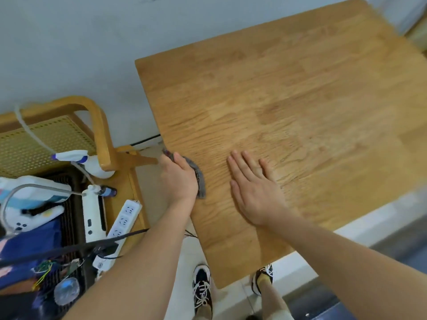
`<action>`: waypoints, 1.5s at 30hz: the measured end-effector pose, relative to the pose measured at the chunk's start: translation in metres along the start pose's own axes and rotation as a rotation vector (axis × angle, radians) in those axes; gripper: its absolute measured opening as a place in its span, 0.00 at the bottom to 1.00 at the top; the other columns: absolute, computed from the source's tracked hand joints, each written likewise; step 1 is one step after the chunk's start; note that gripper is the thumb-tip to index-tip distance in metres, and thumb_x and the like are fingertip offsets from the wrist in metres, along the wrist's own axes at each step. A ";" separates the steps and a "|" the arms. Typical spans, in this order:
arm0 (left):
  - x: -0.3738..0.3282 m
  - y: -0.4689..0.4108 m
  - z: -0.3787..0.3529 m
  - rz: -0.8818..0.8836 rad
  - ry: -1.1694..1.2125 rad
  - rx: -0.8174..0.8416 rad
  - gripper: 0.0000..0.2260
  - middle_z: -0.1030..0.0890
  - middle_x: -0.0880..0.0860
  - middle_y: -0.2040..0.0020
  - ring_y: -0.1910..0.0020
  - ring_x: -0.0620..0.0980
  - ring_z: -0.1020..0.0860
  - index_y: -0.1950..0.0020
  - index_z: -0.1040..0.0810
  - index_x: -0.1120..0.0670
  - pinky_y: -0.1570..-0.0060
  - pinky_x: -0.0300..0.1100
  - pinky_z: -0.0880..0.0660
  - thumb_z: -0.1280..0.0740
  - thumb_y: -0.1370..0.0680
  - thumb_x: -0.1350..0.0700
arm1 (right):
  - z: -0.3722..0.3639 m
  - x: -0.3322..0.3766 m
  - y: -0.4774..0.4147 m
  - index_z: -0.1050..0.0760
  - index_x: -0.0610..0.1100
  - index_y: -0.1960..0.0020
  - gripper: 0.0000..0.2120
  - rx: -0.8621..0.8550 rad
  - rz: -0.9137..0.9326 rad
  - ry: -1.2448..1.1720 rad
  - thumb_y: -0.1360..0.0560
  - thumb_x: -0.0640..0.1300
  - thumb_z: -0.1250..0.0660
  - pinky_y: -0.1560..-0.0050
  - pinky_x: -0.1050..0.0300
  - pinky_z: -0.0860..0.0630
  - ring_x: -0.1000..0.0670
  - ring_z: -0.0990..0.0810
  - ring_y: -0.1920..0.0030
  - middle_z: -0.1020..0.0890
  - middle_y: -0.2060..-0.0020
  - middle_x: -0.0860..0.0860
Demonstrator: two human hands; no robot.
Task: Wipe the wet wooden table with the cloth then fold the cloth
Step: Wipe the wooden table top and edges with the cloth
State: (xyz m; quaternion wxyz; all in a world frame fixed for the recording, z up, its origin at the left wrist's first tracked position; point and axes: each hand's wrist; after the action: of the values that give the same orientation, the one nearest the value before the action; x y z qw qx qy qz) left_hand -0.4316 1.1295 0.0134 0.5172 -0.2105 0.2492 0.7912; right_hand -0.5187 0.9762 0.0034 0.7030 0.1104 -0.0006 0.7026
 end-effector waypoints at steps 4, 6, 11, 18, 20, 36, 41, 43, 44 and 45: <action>0.039 0.072 0.001 -0.051 0.051 0.045 0.16 0.21 0.58 0.54 0.58 0.61 0.22 0.44 0.31 0.59 0.66 0.46 0.35 0.49 0.18 0.49 | 0.005 0.010 0.000 0.55 0.48 0.20 0.26 0.051 -0.068 0.005 0.17 0.52 0.58 0.24 0.47 0.61 0.52 0.57 0.21 0.53 0.21 0.54; 0.057 0.111 0.002 -0.057 0.091 0.092 0.17 0.20 0.59 0.50 0.54 0.63 0.21 0.41 0.31 0.60 0.64 0.48 0.29 0.49 0.19 0.48 | 0.009 0.023 0.000 0.58 0.48 0.20 0.26 0.091 -0.145 -0.041 0.17 0.51 0.59 0.24 0.45 0.62 0.51 0.61 0.22 0.57 0.21 0.54; 0.078 0.170 0.020 -0.011 0.068 0.298 0.22 0.22 0.57 0.41 0.51 0.60 0.20 0.34 0.34 0.58 0.57 0.51 0.23 0.51 0.20 0.45 | 0.023 0.057 0.033 0.55 0.47 0.20 0.29 0.170 -0.230 -0.293 0.20 0.39 0.53 0.23 0.45 0.56 0.49 0.59 0.21 0.56 0.21 0.53; 0.075 0.194 0.050 0.163 -0.009 0.580 0.16 0.21 0.59 0.46 0.53 0.58 0.24 0.40 0.32 0.60 0.59 0.45 0.32 0.49 0.18 0.49 | 0.035 0.078 0.172 0.23 0.50 0.42 0.09 -0.232 -0.915 -0.959 0.22 0.44 0.36 0.43 0.52 0.25 0.55 0.23 0.47 0.19 0.47 0.53; 0.074 0.198 0.055 0.337 0.066 0.649 0.18 0.23 0.61 0.43 0.49 0.59 0.25 0.39 0.31 0.62 0.54 0.48 0.29 0.48 0.18 0.49 | 0.032 0.083 0.201 0.26 0.52 0.39 0.13 0.017 -1.026 -1.139 0.23 0.52 0.34 0.48 0.55 0.25 0.53 0.23 0.47 0.22 0.45 0.50; 0.057 0.203 0.096 -0.294 0.147 0.639 0.06 0.23 0.44 0.53 0.52 0.45 0.23 0.48 0.28 0.44 0.53 0.47 0.23 0.33 0.23 0.50 | 0.025 0.063 0.220 0.24 0.45 0.53 0.09 -0.132 -1.020 -1.189 0.21 0.37 0.41 0.62 0.58 0.25 0.49 0.21 0.59 0.19 0.59 0.47; 0.054 0.180 0.082 -0.743 -0.182 0.568 0.13 0.27 0.45 0.50 0.50 0.47 0.26 0.38 0.27 0.45 0.56 0.44 0.25 0.37 0.22 0.46 | 0.007 0.061 0.209 0.25 0.48 0.49 0.08 -0.373 -1.169 -1.165 0.20 0.38 0.42 0.56 0.50 0.20 0.48 0.21 0.55 0.20 0.56 0.49; 0.055 0.171 0.071 -0.779 -0.256 0.594 0.15 0.27 0.46 0.46 0.49 0.48 0.26 0.35 0.28 0.46 0.54 0.44 0.25 0.37 0.21 0.48 | 0.001 0.059 0.202 0.27 0.47 0.42 0.09 -0.472 -1.342 -1.565 0.20 0.39 0.39 0.49 0.43 0.19 0.46 0.21 0.49 0.21 0.50 0.47; 0.057 0.168 0.068 -0.776 -0.278 0.599 0.14 0.27 0.47 0.45 0.50 0.48 0.26 0.35 0.29 0.46 0.55 0.44 0.25 0.37 0.21 0.50 | -0.003 0.061 0.199 0.30 0.48 0.38 0.12 -0.449 -1.398 -1.833 0.20 0.42 0.37 0.47 0.41 0.20 0.45 0.22 0.44 0.23 0.45 0.47; 0.058 0.165 0.065 -0.767 -0.283 0.599 0.13 0.28 0.47 0.45 0.51 0.48 0.26 0.37 0.28 0.47 0.57 0.43 0.25 0.36 0.22 0.51 | -0.007 0.066 0.196 0.32 0.52 0.34 0.16 -0.368 -1.423 -2.031 0.21 0.47 0.35 0.45 0.37 0.22 0.43 0.26 0.38 0.27 0.40 0.49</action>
State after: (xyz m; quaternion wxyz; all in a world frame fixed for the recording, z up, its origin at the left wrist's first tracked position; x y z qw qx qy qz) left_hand -0.6112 1.1546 0.0598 0.8370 -0.0201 0.2974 0.4588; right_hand -0.7124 1.0406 0.0371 0.6131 0.4776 -0.5796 -0.2451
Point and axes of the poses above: each hand's wrist, its own y-axis away from the middle knuckle, its own z-axis out of the back of the hand, x = y × z
